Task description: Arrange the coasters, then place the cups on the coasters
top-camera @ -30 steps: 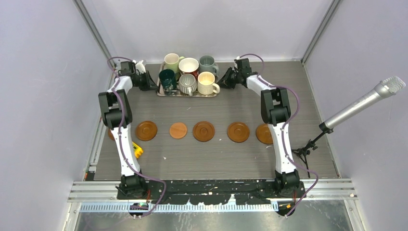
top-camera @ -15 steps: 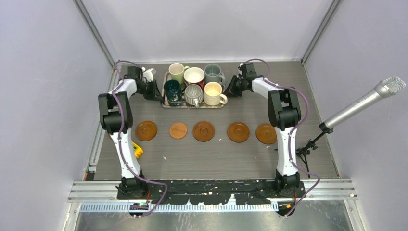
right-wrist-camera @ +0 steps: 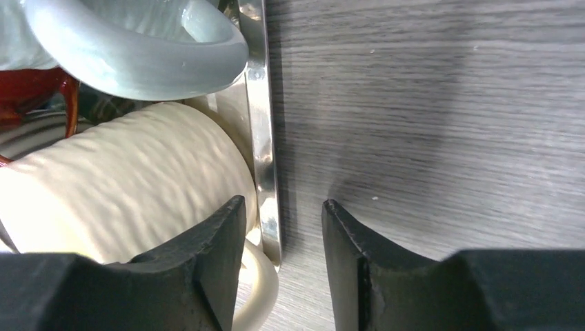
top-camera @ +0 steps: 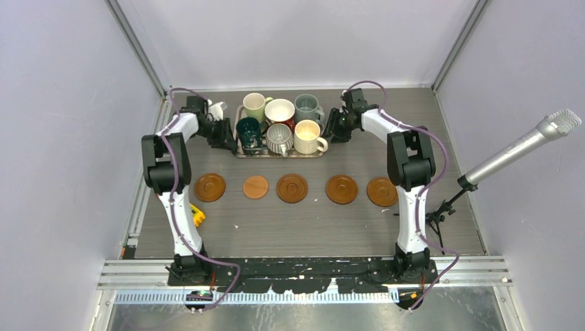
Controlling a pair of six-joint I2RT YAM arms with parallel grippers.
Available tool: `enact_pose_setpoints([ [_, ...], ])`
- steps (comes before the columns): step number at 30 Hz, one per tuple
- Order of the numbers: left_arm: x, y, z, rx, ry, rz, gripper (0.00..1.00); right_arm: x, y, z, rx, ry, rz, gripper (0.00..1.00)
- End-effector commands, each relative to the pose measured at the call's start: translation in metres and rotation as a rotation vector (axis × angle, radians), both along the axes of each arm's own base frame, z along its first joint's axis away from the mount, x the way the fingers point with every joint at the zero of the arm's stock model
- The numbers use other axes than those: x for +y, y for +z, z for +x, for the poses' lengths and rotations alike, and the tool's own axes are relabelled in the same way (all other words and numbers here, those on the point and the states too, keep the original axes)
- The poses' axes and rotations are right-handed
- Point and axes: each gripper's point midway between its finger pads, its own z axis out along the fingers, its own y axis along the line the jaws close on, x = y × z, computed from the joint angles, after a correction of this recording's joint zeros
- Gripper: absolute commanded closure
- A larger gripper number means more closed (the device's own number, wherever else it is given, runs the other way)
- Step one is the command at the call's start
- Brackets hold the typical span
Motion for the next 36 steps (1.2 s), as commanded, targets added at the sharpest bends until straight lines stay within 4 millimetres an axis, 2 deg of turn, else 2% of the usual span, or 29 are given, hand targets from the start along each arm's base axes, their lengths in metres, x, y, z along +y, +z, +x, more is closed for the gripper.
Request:
enact_pose_setpoints([
  [1, 0.015, 0.033, -0.01, -0.009, 0.026, 0.046, 0.54, -0.015, 0.06, 0.014, -0.136, 0.009, -0.091, 0.48],
  [5, 0.035, 0.054, -0.008, -0.055, 0.059, 0.06, 0.4, -0.014, 0.092, 0.018, -0.203, 0.03, -0.087, 0.43],
  [9, 0.049, 0.08, -0.011, -0.123, 0.056, 0.083, 0.29, -0.013, 0.116, 0.011, -0.237, 0.093, -0.099, 0.4],
  [10, 0.051, 0.085, -0.014, -0.136, 0.045, 0.102, 0.28, -0.013, 0.119, 0.007, -0.239, 0.119, -0.103, 0.4],
  [14, 0.05, 0.108, -0.037, -0.181, -0.029, 0.138, 0.01, -0.01, 0.138, -0.023, -0.229, 0.248, -0.103, 0.38],
  [17, 0.045, 0.118, -0.059, -0.222, -0.07, 0.155, 0.0, -0.012, 0.143, -0.047, -0.222, 0.347, -0.168, 0.38],
  [22, 0.039, 0.116, -0.099, -0.262, -0.108, 0.195, 0.0, -0.01, 0.138, -0.077, -0.226, 0.514, -0.347, 0.37],
  [27, 0.025, 0.113, -0.127, -0.282, -0.156, 0.2, 0.0, 0.005, 0.121, -0.084, -0.212, 0.629, -0.494, 0.37],
  [31, 0.018, 0.121, -0.138, -0.319, -0.144, 0.173, 0.0, 0.012, 0.106, -0.079, -0.195, 0.669, -0.553, 0.37],
  [36, 0.01, 0.135, -0.142, -0.364, -0.158, 0.139, 0.0, 0.007, 0.089, -0.062, -0.186, 0.678, -0.631, 0.37],
])
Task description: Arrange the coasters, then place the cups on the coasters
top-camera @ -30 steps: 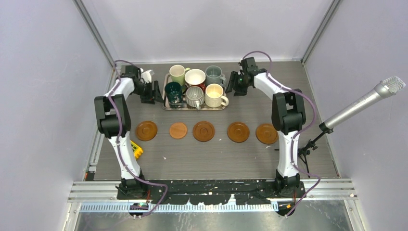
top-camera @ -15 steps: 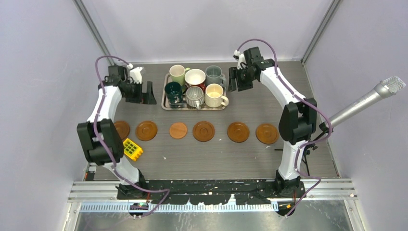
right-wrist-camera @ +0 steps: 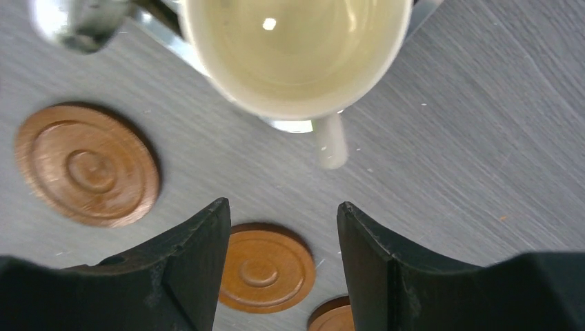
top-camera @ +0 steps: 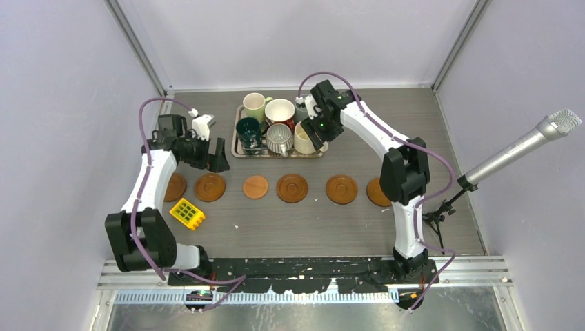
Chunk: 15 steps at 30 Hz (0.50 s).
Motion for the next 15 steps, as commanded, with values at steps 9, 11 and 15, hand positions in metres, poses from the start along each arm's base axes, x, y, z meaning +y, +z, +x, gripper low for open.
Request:
enact_pose_setpoints([
  [9, -0.014, 0.027, 0.005, -0.099, -0.043, -0.068, 0.0, -0.011, -0.021, 0.04, -0.093, 0.039, -0.105, 0.38],
  [11, -0.014, 0.027, 0.006, -0.098, -0.042, -0.069, 0.0, -0.007, -0.025, 0.044, -0.092, 0.052, -0.096, 0.39],
  [15, -0.014, 0.026, 0.006, -0.095, -0.04, -0.07, 0.0, -0.002, -0.033, 0.051, -0.09, 0.058, -0.092, 0.45],
])
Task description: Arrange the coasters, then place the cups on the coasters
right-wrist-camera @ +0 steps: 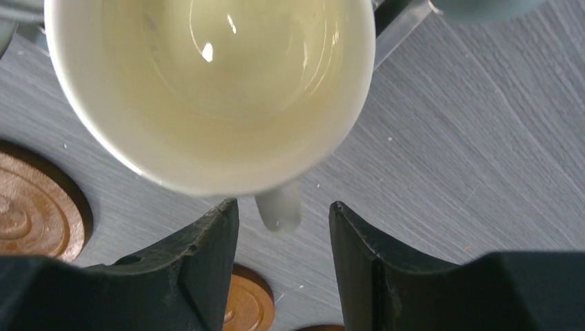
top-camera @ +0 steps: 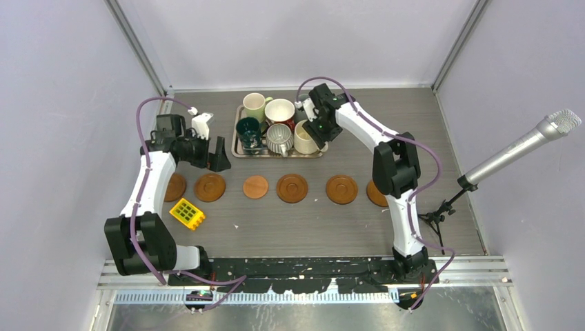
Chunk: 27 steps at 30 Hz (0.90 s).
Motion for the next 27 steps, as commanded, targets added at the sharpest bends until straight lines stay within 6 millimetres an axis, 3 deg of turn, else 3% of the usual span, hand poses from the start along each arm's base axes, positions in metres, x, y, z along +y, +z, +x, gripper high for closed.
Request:
enact_pose_setpoints([
  [1, -0.005, 0.009, 0.006, -0.038, -0.013, -0.027, 0.0, 0.015, 0.008, 0.023, -0.07, 0.029, 0.034, 0.47],
  [10, -0.005, 0.005, 0.009, -0.03, -0.011, -0.031, 0.0, 0.024, 0.001, 0.025, -0.051, 0.048, 0.063, 0.59],
  [15, -0.005, 0.003, 0.009, -0.025, -0.01, -0.031, 0.0, 0.023, 0.007, 0.023, -0.062, 0.024, 0.075, 0.8],
  [19, -0.004, 0.003, 0.009, -0.026, -0.008, -0.027, 0.0, 0.021, 0.019, 0.021, -0.096, 0.0, 0.094, 0.99],
  [27, -0.002, 0.001, 0.01, -0.027, 0.003, -0.014, 0.0, 0.018, 0.071, 0.005, -0.206, -0.012, 0.19, 1.0],
])
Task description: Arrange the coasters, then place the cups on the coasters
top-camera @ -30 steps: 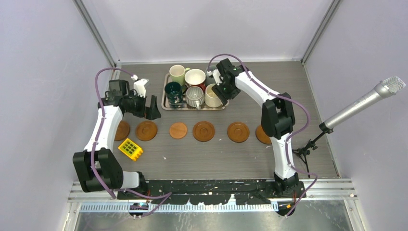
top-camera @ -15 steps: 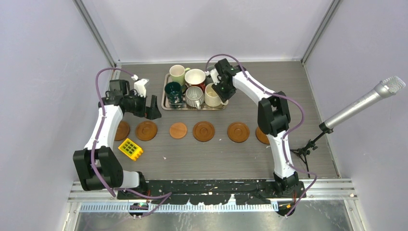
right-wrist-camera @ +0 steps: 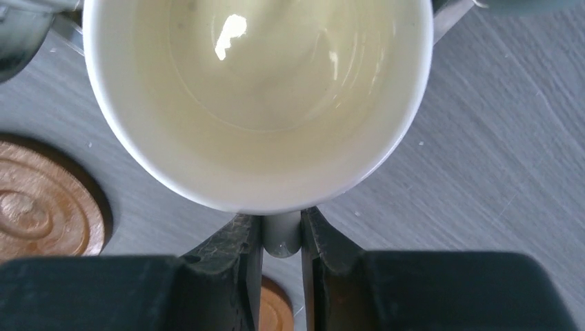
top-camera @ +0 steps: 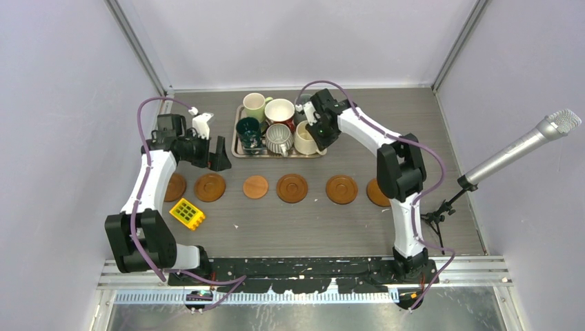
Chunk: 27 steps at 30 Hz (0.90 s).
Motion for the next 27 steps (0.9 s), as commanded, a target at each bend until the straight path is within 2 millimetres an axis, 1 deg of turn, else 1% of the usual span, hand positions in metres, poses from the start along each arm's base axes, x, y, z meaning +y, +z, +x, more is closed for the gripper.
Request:
enact_pose_setpoints([
  [1, -0.001, 0.004, 0.007, -0.034, 0.004, -0.007, 0.0, 0.006, 0.088, 0.005, -0.198, -0.018, 0.133, 1.0],
  [5, 0.0, 0.003, 0.008, -0.03, 0.009, -0.004, 0.0, -0.003, 0.103, 0.0, -0.234, -0.03, 0.154, 1.0],
  [9, 0.002, 0.004, 0.01, -0.034, 0.019, 0.006, 0.0, -0.016, 0.107, -0.008, -0.232, -0.039, 0.159, 1.0],
  [12, 0.003, 0.005, 0.01, -0.038, 0.022, 0.011, 0.0, -0.023, 0.109, -0.022, -0.224, -0.029, 0.167, 1.0],
  [17, 0.004, 0.003, 0.012, -0.028, 0.026, 0.014, 0.0, -0.037, 0.113, -0.052, -0.219, -0.026, 0.178, 1.0],
  [19, 0.004, 0.002, 0.011, -0.024, 0.027, 0.017, 0.0, -0.044, 0.12, -0.064, -0.237, -0.03, 0.184, 1.0],
  [24, 0.006, 0.002, 0.011, -0.02, 0.034, 0.022, 0.0, -0.062, 0.126, -0.09, -0.286, -0.047, 0.187, 1.0],
  [27, 0.007, 0.002, 0.011, -0.021, 0.041, 0.028, 0.0, -0.073, 0.122, -0.105, -0.294, -0.062, 0.173, 1.0],
])
